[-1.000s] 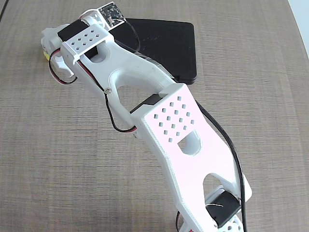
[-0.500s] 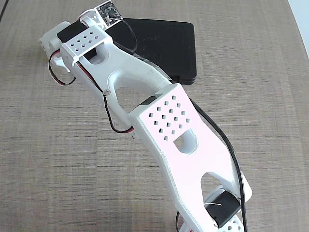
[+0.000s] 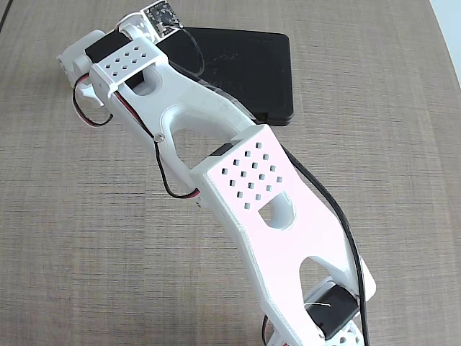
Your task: Grasp a duck and put it on the black surface.
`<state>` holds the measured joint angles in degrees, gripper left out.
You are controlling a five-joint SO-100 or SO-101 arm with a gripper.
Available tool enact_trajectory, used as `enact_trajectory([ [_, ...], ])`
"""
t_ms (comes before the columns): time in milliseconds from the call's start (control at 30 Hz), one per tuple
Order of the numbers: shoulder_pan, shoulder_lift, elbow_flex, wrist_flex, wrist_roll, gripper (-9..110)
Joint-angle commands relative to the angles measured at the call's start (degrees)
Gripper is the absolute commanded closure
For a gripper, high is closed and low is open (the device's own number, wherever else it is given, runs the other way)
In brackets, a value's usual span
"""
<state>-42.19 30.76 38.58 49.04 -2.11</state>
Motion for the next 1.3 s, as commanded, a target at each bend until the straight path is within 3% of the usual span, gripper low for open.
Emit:
enact_trajectory([
  [0, 0.4, 18.2, 3.1, 0.5, -0.1, 101],
  [333, 10.5, 52.6, 33.0, -0.4, -0.2, 101],
  [567, 21.9, 65.0, 53.8, -0.6, -0.3, 101],
  [867, 23.9, 63.8, 64.9, -10.0, 0.3, 101],
  [1267, 23.7, 50.9, 65.6, -20.6, 0.4, 101],
])
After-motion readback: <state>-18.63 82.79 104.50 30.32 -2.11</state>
